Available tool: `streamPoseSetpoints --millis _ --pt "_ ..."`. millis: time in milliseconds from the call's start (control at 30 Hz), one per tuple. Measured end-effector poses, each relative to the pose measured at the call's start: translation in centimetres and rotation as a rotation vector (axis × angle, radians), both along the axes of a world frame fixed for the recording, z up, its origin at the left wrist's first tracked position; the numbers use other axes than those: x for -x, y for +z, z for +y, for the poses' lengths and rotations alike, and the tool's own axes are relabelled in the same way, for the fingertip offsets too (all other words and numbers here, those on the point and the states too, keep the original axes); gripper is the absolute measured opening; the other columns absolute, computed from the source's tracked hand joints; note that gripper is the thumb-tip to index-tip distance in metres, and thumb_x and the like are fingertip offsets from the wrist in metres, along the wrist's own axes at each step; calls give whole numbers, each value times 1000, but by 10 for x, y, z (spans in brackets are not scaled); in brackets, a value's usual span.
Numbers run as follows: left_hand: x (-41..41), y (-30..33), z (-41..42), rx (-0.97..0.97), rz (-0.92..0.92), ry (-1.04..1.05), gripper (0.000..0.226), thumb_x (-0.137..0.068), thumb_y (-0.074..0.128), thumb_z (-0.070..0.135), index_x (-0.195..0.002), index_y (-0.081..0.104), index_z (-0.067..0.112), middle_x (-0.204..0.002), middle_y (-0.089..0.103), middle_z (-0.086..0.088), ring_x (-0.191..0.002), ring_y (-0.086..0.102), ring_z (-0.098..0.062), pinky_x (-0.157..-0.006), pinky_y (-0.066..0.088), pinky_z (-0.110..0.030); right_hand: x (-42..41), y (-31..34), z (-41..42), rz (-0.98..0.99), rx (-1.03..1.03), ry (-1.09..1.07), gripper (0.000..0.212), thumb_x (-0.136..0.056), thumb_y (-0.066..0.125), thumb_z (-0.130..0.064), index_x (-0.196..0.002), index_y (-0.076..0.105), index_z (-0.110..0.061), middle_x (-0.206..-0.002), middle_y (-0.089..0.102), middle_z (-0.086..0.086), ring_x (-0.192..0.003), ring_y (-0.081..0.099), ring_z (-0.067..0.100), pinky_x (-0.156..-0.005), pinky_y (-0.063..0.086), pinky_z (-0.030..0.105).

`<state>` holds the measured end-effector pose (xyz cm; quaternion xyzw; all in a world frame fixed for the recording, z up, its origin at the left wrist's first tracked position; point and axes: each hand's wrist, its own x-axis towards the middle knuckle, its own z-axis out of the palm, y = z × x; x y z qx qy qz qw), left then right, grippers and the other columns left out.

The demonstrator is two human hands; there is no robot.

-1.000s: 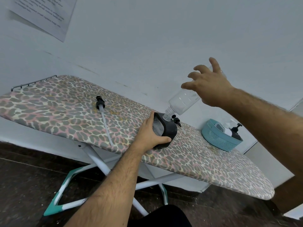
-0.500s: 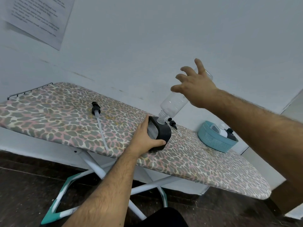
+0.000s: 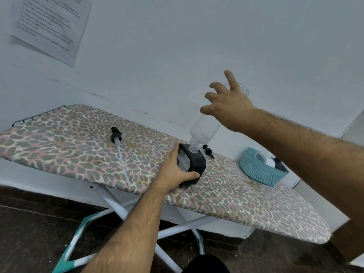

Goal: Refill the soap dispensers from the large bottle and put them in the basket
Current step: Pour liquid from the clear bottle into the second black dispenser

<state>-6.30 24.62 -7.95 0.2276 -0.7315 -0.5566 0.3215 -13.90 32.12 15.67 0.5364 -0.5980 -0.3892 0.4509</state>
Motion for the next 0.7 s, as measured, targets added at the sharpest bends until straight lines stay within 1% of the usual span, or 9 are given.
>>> streamPoseSetpoints --millis 100,267,433,600,700 --pt "0 -1 -1 -1 1 7 130 -65 92 37 -160 4 29 -160 24 3 -146 27 -17 -121 28 -47 0 0 0 -4 -1 10 48 -89 67 -16 -129 54 -38 -128 55 3 -138 31 35 -113 -2 68" --pt "1 -2 -2 5 -9 12 131 -63 92 40 -160 5 30 -159 25 4 -145 29 -17 -120 29 -47 6 0 4 -21 9 -2 51 -88 70 -18 -131 52 -39 -134 53 4 -141 29 35 -113 -1 68" --pt "3 -4 -1 4 -10 7 131 -62 91 40 -160 6 30 -157 27 4 -143 31 -16 -119 31 -45 10 0 6 -9 0 -3 48 -88 69 -16 -128 53 -38 -131 54 3 -140 29 35 -112 0 68" --pt "4 -3 -3 4 1 9 130 -62 92 40 -160 6 30 -157 27 5 -143 31 -16 -120 31 -45 7 3 2 11 -15 8 49 -87 72 -21 -129 53 -39 -134 54 4 -140 30 36 -112 1 69" --pt "3 -3 -4 3 2 12 130 -62 92 40 -160 7 30 -158 26 5 -143 30 -16 -120 30 -46 6 3 0 23 -24 9 48 -87 71 -21 -129 54 -39 -134 54 3 -140 31 35 -112 2 69"
